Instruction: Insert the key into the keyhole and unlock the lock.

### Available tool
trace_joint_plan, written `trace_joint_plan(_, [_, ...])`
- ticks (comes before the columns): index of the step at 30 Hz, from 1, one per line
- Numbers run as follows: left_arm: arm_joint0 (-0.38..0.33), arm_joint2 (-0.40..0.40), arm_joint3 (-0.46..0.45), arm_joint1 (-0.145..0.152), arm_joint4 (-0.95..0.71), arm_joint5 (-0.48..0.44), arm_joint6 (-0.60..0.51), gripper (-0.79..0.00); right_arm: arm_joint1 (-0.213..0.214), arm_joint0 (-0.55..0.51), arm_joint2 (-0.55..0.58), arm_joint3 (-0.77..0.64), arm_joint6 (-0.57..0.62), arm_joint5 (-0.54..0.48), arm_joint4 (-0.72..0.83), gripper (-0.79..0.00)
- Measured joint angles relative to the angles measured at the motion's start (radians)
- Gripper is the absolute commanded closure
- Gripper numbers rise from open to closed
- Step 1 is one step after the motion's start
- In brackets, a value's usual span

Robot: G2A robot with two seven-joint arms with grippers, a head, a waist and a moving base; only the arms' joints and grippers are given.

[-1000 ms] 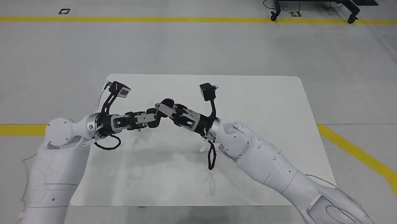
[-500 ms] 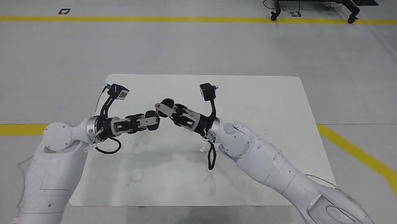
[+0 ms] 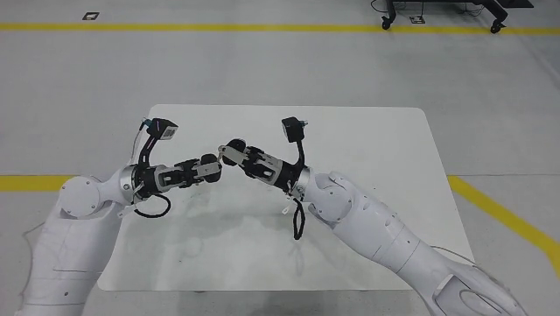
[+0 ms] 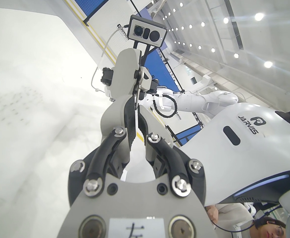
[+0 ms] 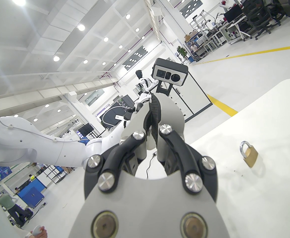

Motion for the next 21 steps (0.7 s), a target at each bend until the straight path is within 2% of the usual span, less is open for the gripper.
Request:
trace_joint_plan(8, [-0.002, 0.015, 0.005, 0.009, 0.0, -0.013, 0.013, 0.0, 0.0, 0.0, 0.0, 0.0, 0.0, 0.0, 0.0, 0.0])
trace_joint_plan(10, [-0.003, 0.019, 0.006, 0.011, -0.004, -0.013, 0.013, -0.179, 0.0, 0.0, 0.0, 0.0, 0.0, 0.0, 0.0, 0.0])
trace_joint_plan(14, [-0.006, 0.021, 0.008, 0.016, -0.016, -0.012, 0.013, -0.363, 0.0, 0.0, 0.0, 0.0, 0.0, 0.0, 0.0, 0.0])
trace_joint_plan(21, [0.0, 0.01, -0.001, 0.025, -0.032, -0.023, 0.023, -0.323, 0.0, 0.0, 0.0, 0.0, 0.0, 0.0, 0.0, 0.0])
